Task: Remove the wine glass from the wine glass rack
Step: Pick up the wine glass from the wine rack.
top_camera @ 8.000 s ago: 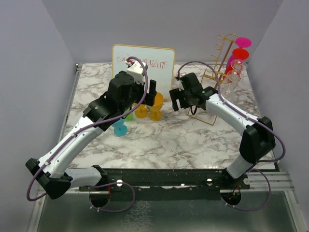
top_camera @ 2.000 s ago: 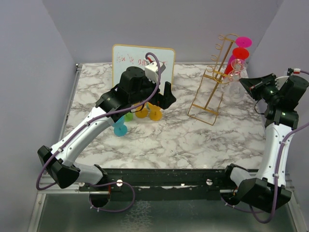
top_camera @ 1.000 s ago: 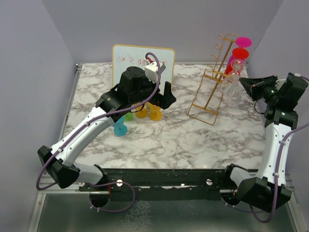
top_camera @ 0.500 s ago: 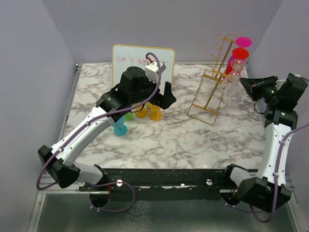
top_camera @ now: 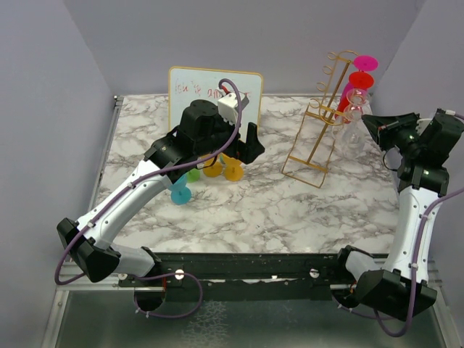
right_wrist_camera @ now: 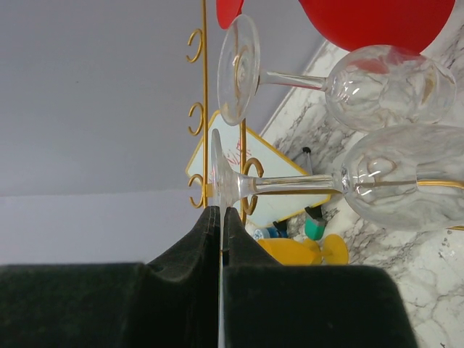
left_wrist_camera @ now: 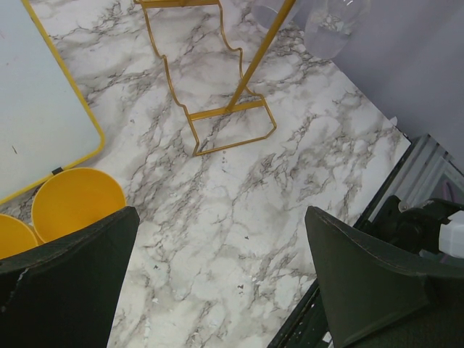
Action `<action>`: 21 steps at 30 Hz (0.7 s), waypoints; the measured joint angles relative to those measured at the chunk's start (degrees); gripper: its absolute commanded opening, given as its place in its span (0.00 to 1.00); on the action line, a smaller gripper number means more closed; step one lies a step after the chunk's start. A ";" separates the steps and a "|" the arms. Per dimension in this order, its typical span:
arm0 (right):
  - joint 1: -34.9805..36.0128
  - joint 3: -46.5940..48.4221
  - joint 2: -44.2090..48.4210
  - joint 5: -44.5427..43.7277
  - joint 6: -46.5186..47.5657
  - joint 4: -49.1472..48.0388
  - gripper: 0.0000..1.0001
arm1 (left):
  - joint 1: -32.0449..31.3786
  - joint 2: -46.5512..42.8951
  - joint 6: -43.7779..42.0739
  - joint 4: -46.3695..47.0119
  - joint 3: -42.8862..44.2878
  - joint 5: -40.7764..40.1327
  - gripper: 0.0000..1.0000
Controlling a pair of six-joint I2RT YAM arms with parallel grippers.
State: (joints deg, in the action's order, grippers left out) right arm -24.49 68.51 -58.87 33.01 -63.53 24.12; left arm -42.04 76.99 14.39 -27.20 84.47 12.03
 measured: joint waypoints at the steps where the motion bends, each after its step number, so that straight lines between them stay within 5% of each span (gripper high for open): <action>1: 0.00 0.00 0.11 -0.09 0.00 0.02 0.00 | 0.00 0.00 0.00 -0.02 0.00 0.00 0.99; 21: 0.00 4.33 0.72 -4.20 2.86 3.74 0.00 | 0.00 0.07 0.00 -1.66 0.00 0.04 0.99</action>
State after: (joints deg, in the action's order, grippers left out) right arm -24.49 72.84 -58.15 28.82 -60.66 27.86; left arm -42.04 77.06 14.39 -28.86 84.47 12.08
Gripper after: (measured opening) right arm 0.054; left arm 0.988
